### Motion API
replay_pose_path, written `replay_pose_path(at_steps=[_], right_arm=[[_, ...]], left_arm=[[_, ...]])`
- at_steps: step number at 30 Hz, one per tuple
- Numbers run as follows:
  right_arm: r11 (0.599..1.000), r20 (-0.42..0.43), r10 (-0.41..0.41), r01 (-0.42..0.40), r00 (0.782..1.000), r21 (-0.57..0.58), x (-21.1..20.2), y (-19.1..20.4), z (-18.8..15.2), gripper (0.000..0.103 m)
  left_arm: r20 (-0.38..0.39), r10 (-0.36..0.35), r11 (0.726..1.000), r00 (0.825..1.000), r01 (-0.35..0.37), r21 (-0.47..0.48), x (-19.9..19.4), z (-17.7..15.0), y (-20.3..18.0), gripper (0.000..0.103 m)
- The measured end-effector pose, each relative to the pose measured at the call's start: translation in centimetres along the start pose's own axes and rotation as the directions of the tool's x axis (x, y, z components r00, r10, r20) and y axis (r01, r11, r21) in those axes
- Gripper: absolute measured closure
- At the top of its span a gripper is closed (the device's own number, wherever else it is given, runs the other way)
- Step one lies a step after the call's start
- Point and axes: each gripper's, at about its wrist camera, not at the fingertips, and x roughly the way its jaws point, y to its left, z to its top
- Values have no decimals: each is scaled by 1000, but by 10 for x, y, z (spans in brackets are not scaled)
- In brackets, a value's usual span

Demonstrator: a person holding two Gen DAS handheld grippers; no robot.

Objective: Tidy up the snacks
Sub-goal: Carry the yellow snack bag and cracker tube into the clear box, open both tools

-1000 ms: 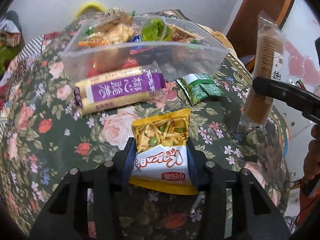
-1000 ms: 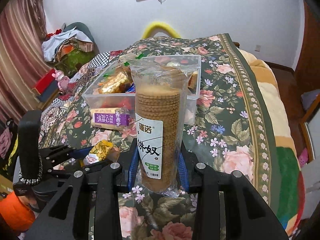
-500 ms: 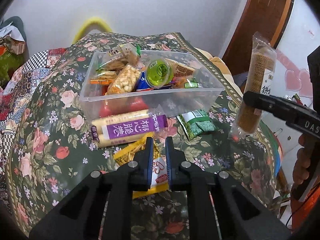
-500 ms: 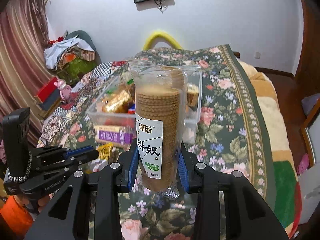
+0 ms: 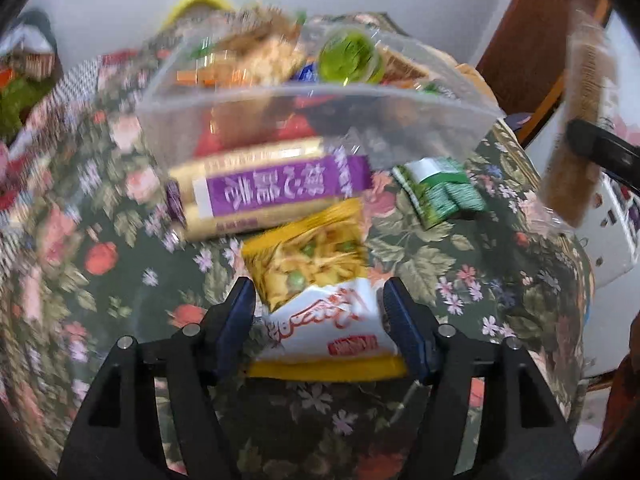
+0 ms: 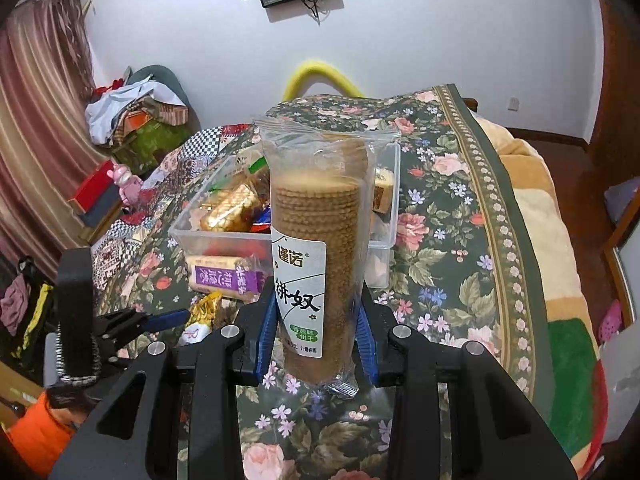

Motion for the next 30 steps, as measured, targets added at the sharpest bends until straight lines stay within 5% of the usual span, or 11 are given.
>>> replay_pose_path(at_steps=[4, 10, 19, 30], right_arm=[[1000, 0, 4, -4, 1000, 1, 0, 0, 0, 71], [1000, 2, 3, -3, 1000, -3, 0, 1, 2, 71], [1000, 44, -11, 12, 999, -18, -5, 3, 19, 71], [999, 79, 0, 3, 997, -33, 12, 1, 65, 71]], left_arm=[[52, 33, 999, 998, -33, 10, 0, -2, 1, 54], [70, 18, 1000, 997, -19, 14, -16, -7, 7, 63], [194, 2, 1000, 981, -6, 18, -75, 6, 12, 64], [312, 36, 999, 950, -44, 18, -95, 75, 21, 64]])
